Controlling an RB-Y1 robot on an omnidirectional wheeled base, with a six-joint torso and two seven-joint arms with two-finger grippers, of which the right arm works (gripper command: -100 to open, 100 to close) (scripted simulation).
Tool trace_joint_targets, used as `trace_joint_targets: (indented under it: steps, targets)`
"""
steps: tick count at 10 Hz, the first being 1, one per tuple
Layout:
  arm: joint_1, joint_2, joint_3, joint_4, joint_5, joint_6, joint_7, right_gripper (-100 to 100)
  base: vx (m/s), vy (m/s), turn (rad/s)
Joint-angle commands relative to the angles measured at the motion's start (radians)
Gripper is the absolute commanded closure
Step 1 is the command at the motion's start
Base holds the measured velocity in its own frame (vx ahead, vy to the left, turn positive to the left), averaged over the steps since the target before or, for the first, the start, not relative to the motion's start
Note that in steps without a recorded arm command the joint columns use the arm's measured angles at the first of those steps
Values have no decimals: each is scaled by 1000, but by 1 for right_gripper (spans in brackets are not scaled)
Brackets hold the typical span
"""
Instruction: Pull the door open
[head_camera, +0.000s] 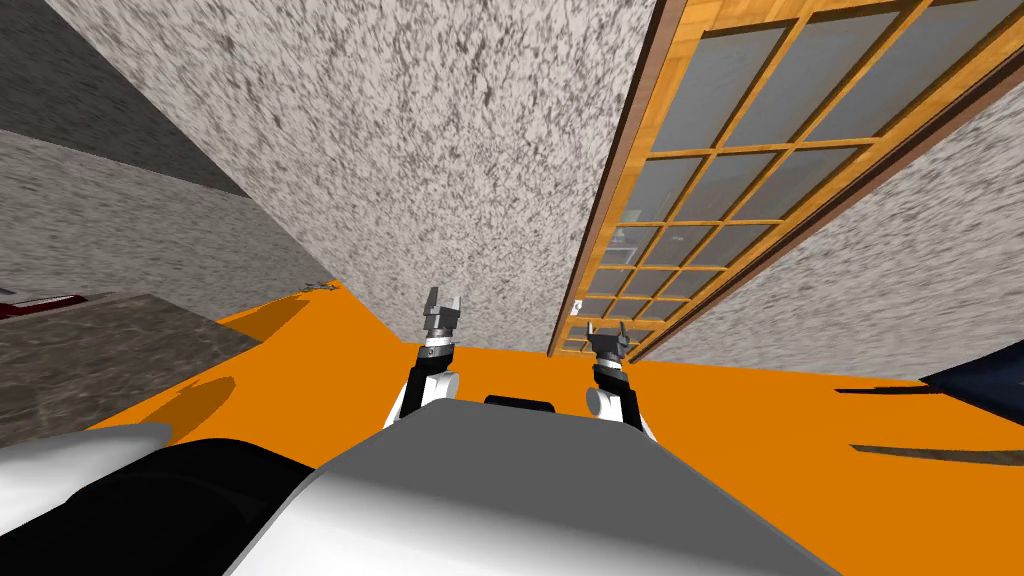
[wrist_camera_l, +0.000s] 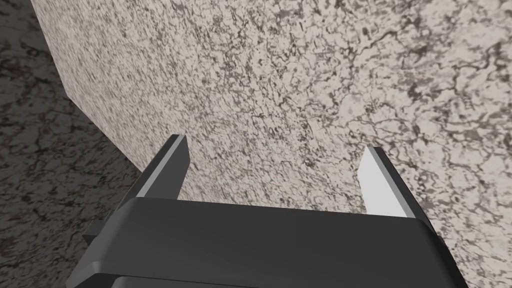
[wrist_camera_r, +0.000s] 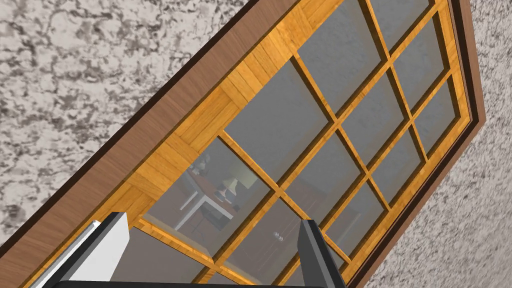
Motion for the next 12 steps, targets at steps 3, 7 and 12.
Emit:
trace_joint_targets:
  steps: [3,7,12]
  targets:
    - [-29,-7,7,90,-51,-31,-68,-100,15,-67,131]
    - [-49,-12,13,157,-90,-53,-118,-100,14,-79,125]
    - [-97,-24,28,310,-185,-109,-242,-100,3,-108,190]
